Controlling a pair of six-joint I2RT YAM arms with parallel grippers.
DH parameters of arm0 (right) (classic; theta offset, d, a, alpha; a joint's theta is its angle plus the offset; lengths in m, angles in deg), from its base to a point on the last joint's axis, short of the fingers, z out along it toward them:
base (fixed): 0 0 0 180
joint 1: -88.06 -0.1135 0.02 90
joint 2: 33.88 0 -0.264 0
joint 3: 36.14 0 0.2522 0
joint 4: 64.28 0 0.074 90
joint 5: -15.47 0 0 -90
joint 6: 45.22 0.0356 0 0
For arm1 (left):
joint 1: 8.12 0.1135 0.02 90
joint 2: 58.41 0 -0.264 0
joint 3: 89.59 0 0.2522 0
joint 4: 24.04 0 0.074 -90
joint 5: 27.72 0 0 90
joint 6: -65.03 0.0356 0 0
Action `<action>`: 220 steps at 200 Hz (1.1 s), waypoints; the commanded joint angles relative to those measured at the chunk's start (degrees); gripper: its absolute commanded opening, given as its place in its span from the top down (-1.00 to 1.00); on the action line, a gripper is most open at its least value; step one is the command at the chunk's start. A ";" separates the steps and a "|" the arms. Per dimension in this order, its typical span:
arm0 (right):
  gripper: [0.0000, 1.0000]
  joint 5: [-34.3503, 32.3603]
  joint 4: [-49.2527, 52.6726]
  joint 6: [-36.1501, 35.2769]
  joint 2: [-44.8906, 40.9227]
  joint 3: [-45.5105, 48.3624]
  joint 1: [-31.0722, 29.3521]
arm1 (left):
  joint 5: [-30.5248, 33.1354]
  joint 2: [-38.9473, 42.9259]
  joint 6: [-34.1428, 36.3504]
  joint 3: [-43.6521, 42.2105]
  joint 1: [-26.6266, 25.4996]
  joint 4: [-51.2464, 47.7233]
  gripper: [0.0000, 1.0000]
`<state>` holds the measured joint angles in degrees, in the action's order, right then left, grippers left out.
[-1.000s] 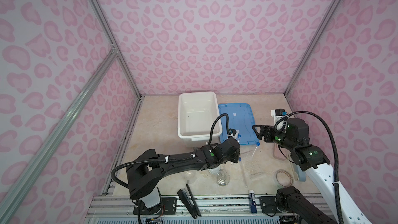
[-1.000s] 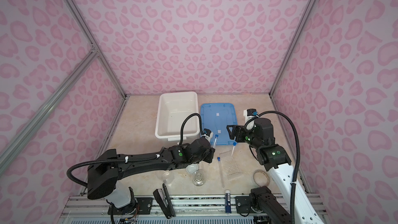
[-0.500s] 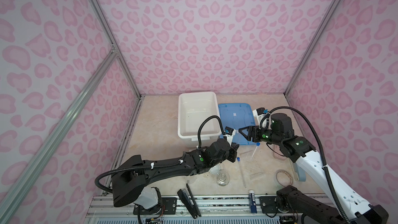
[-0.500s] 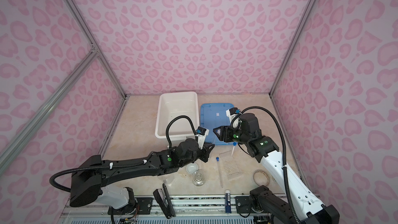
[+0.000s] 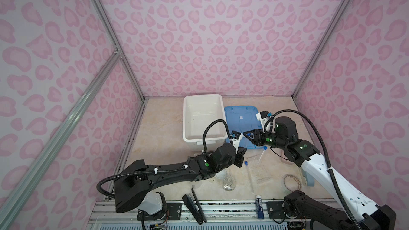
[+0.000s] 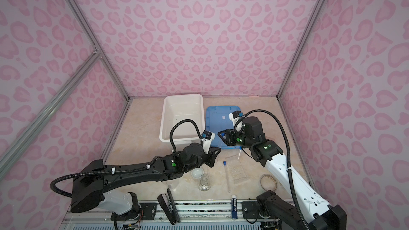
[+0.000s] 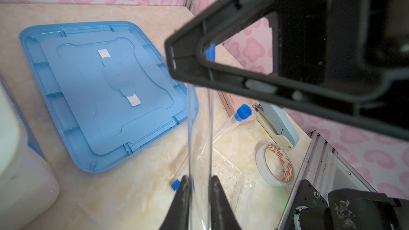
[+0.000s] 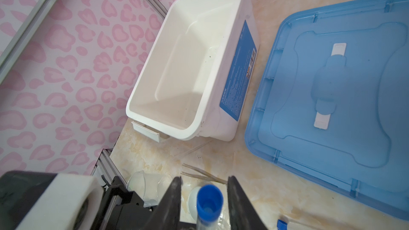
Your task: Organize the chemistry lab equipment
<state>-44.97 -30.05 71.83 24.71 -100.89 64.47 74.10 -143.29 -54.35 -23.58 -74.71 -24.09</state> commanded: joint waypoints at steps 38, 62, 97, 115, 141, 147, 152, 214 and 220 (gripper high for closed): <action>0.49 0.60 -2.16 0.97 -0.88 1.06 -0.12 | 0.05 -0.85 -0.06 1.17 -0.03 1.97 0.66; 0.53 0.67 -2.54 0.98 -1.35 1.54 -0.13 | 0.33 -1.49 0.04 1.50 -0.21 1.62 0.64; 0.57 0.41 -2.14 0.20 -1.28 1.89 -0.05 | 0.79 -1.81 -0.16 1.54 -0.47 1.41 0.62; 0.59 0.01 -2.02 -0.23 -1.32 1.80 -0.03 | 0.60 -1.81 -0.08 1.70 -0.45 1.42 0.48; 0.59 -2.85 -1.13 -1.70 -3.04 1.74 -0.05 | 0.11 -1.40 -0.56 1.89 -0.51 1.16 0.30; 0.59 -3.85 -0.77 -2.12 -3.62 1.75 0.02 | -0.03 -1.30 -0.71 2.00 -0.56 1.06 0.29; 0.59 -4.80 -0.40 -2.54 -4.33 1.77 -0.09 | -0.12 -1.15 -0.84 1.98 -0.56 0.97 0.29; 0.62 -18.19 2.79 -7.63 -15.49 5.22 -1.43 | -3.20 1.25 -5.05 0.74 -1.08 3.12 -0.06; 0.62 -20.08 3.14 -8.10 -17.17 5.80 -1.95 | -3.52 1.53 -5.71 0.54 -1.13 3.39 -0.07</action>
<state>-56.23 -28.52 67.07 11.79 -96.89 63.68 72.63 -143.51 -57.28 -22.46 -75.56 -24.02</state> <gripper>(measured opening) 0.191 0.528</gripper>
